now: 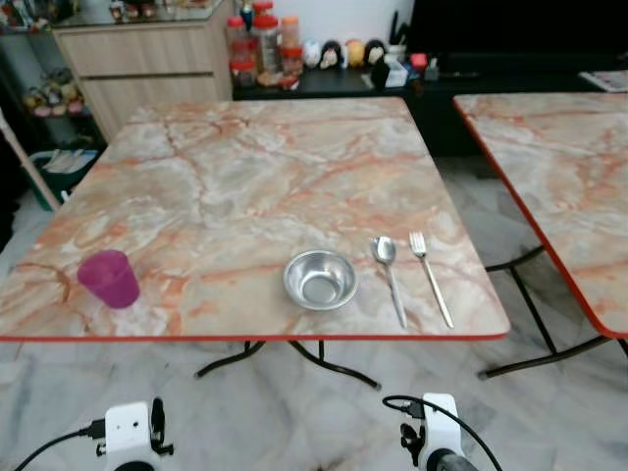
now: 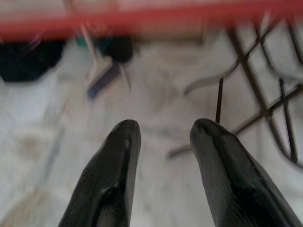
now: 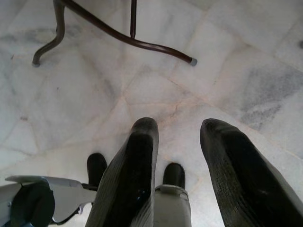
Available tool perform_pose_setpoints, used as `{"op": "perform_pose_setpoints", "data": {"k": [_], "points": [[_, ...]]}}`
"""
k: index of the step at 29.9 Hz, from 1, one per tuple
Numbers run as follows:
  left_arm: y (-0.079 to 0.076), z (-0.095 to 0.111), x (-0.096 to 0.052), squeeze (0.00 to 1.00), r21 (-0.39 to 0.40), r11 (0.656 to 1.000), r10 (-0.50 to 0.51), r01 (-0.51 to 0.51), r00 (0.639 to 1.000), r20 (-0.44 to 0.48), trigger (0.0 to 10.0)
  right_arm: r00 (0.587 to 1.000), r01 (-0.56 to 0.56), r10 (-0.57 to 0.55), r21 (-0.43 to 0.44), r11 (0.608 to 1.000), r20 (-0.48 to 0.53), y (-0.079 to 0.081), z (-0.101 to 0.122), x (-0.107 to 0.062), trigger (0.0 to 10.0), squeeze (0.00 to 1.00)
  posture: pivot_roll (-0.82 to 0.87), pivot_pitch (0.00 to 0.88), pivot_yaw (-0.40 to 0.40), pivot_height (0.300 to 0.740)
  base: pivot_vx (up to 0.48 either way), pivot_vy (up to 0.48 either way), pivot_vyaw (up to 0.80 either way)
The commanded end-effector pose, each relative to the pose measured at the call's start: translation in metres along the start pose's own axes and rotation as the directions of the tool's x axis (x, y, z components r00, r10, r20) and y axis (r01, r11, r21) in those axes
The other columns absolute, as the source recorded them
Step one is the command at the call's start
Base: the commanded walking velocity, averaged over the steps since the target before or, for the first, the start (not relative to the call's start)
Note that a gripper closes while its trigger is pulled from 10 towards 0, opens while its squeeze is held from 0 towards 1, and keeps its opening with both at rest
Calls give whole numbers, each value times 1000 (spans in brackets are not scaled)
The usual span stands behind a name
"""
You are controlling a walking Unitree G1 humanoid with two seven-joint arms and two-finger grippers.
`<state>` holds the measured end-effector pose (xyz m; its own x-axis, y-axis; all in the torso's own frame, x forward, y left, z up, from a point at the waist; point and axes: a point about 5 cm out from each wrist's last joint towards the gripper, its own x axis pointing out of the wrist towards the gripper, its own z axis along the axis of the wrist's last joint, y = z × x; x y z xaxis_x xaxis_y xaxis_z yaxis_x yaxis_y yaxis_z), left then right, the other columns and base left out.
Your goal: Setting the table
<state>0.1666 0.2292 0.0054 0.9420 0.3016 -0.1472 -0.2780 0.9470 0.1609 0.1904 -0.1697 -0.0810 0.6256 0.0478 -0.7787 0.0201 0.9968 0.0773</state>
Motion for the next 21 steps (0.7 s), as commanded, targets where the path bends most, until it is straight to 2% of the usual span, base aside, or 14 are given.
{"op": "perform_pose_setpoints", "data": {"k": [1, 4, 6, 7, 10, 12, 13, 15, 16, 17, 19, 21], "points": [[-4, 28, 7, 0, 12, 1000, -11, 10, 995, 101, 10000, 1000, -7, 7, -13, 1000, -9, 1, -2, 0, 10000, 0, -40, 0, 18, 740, 0, 0, 0], [-7, 40, 12, 0, 6, 1000, -23, 22, 989, 143, 10000, 1000, -7, 7, -14, 1000, -11, 2, -3, 0, 10000, 0, -34, 0, 17, 740, 0, 0, 0], [-20, 66, 22, 0, 16, 995, -98, 97, 970, 221, 10000, 1000, -11, 11, -18, 1000, -13, 3, -2, 0, 10000, 0, -38, 0, 23, 740, 0, 0, 0], [-24, 71, 24, 0, 22, 993, -120, 118, 965, 233, 10000, 1000, -11, 11, -19, 1000, -13, 3, -2, 0, 10000, 0, -38, 0, 23, 740, 0, 0, 0], [-53, 101, 32, 0, 45, 958, -283, 283, 909, 306, 10000, 1000, -11, 11, -15, 1000, -7, 4, -1, 0, 10000, 0, -53, 0, 33, 740, 0, 0, 0], [-65, 114, 33, 0, 51, 938, -339, 342, 883, 323, 10000, 1000, -10, 10, -14, 1000, -6, 4, -1, 0, 10000, 0, -53, 0, 33, 740, 0, 0, 0], [-77, 125, 35, 0, 41, 917, -387, 396, 861, 331, 10000, 1000, -6, 6, -9, 1000, -4, 4, -1, 0, 10000, 0, -65, 0, 41, 740, 0, 0, 0], [-83, 129, 36, 0, 31, 904, -411, 426, 850, 329, 10000, 1000, -5, 5, -7, 1000, -3, 4, -1, 0, 10000, 0, -65, 0, 41, 740, 0, 0, 0], [-96, 135, 41, 0, 18, 877, -461, 481, 828, 319, 10000, 1000, -2, 2, -3, 1000, -3, 3, -1, 0, 10000, 0, -69, 0, 44, 740, 0, 0, 0], [-96, 135, 41, 0, 18, 877, -461, 481, 828, 319, 10000, 1000, -2, 2, -3, 1000, -3, 3, -1, 0, 10000, 0, -69, 0, 44, 740, 0, 0, 0], [-106, 138, 52, 0, -12, 878, -452, 479, 836, 310, 10000, 1000, 0, 0, -1, 1000, -3, 3, -1, 0, 10000, 0, -89, 0, 51, 740, 0, 0, 0], [-112, 139, 66, 0, -71, 889, -417, 452, 864, 282, 10000, 1000, 5, -5, 10, 1000, 1, 4, -1, 0, 10000, 0, -103, 0, 55, 740, 0, 0, 0]]}}
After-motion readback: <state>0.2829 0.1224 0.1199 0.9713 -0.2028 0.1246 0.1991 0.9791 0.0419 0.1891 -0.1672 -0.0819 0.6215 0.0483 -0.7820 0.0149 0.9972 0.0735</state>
